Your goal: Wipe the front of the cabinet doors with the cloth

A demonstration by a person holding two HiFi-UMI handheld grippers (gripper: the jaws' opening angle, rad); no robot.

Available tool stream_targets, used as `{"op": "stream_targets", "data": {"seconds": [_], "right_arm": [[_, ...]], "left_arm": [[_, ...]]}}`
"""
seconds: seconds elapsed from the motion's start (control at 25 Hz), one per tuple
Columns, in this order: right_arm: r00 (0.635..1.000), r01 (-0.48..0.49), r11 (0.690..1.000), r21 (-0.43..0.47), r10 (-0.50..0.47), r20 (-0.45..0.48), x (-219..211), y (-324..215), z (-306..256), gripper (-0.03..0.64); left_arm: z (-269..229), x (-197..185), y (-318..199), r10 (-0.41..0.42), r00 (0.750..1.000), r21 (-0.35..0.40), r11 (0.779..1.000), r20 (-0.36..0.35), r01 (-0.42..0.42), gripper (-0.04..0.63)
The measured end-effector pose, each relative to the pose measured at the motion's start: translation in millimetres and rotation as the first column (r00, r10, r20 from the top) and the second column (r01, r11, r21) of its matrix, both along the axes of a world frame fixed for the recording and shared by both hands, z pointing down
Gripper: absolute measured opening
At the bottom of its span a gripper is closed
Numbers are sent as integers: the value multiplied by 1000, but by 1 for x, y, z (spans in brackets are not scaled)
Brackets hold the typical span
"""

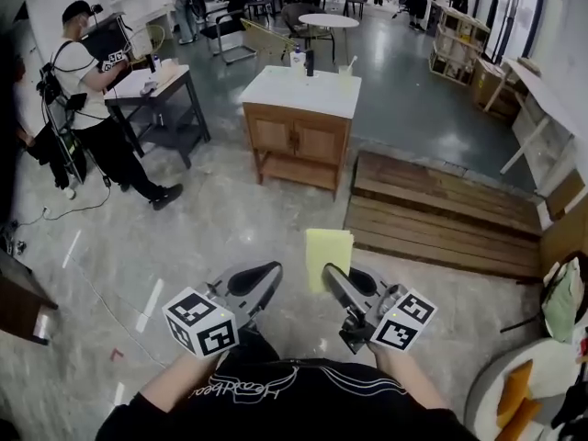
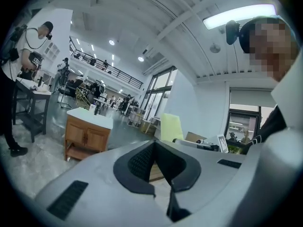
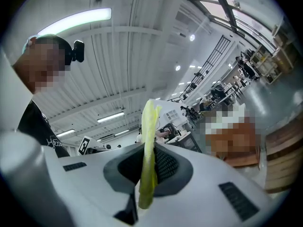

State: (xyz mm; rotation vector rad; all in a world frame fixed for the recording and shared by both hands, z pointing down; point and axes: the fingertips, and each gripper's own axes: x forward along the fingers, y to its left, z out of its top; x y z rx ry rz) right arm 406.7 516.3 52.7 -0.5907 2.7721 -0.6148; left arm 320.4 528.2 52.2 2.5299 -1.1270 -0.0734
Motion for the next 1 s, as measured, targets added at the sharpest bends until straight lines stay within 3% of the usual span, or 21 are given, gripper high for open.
{"op": "stream_targets", "data": {"seconds": [0.2,0.48,0.76,1.0], "right_arm": [[1000,3,999,-32,-3,-24,-21,-32,15,40],[998,-18,996,-85,13,-67,-71,-104,42,40],[995,-48,987,-155,34,-94,-155,-220,66,40],[990,-67,985,-159,46,-134,-238,-314,68,40]], "left_arm": [[18,-18,-32,-5,1000,-46,999,-25,3,5],[49,-73,-108,-11,998,-97,995,-67,5,5],[81,-165,-222,-31,995,-170,985,-92,15,5],[84,-255,-312,-41,994,-171,985,-102,24,5]]}}
